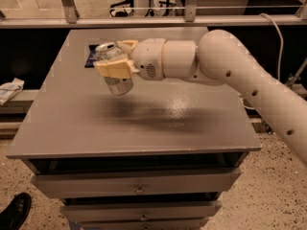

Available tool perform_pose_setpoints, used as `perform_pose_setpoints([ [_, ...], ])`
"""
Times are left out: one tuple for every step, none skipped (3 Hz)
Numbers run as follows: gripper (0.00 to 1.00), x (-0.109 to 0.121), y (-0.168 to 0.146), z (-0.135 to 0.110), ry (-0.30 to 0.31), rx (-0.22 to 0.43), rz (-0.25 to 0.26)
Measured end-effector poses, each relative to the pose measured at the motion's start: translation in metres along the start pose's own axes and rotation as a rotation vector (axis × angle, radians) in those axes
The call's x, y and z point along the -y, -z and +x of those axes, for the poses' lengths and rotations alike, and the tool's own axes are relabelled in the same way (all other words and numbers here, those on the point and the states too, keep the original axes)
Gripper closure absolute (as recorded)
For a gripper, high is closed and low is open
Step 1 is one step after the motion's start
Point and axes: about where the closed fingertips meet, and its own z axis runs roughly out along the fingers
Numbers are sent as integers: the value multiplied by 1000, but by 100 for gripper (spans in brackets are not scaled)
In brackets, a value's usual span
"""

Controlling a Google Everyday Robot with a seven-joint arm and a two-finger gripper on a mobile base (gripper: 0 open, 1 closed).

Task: Pick 7up can

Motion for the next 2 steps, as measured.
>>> perform_pose_setpoints([
  [100,-7,11,9,-9,17,12],
  [100,-12,13,17,-2,46,4],
])
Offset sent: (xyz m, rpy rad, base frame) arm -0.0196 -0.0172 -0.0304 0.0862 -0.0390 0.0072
